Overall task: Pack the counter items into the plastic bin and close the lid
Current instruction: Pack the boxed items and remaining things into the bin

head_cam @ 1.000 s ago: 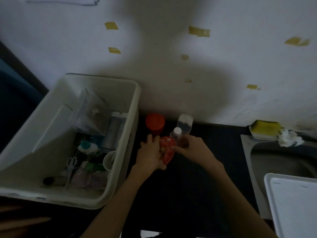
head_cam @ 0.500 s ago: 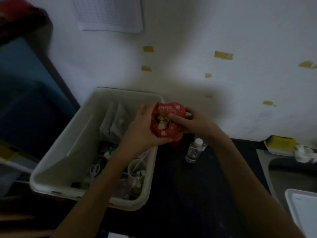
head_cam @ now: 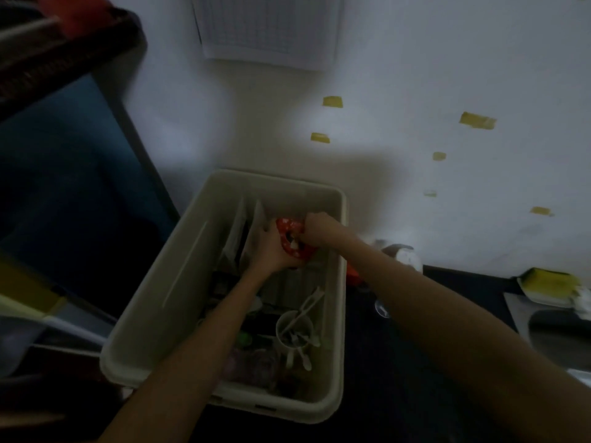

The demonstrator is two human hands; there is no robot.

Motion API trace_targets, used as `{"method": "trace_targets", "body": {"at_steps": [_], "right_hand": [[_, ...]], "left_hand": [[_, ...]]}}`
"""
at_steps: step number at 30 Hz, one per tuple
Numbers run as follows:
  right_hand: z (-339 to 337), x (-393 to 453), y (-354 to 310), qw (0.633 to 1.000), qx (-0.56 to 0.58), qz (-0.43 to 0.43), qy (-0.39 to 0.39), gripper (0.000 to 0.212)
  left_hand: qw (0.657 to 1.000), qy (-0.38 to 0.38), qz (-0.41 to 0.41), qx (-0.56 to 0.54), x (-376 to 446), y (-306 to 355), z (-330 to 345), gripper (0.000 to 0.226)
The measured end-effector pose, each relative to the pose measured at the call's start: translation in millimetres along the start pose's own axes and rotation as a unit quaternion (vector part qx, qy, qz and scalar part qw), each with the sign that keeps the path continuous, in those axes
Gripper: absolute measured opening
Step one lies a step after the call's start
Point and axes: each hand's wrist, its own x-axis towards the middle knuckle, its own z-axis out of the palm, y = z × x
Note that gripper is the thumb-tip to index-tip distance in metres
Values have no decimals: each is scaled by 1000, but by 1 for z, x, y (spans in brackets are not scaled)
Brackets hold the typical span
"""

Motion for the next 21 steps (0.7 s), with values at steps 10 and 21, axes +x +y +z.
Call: {"method": "trace_targets", "body": {"at_steps": [10,21], "right_hand": [[51,37,2,994,-57,14,-89,36],[62,54,8,995,-44,-42,-79,46]], "left_hand": [[985,-61,-140,80,19,-37,41,68],[987,29,-136,79,23,-40,56,46]]}}
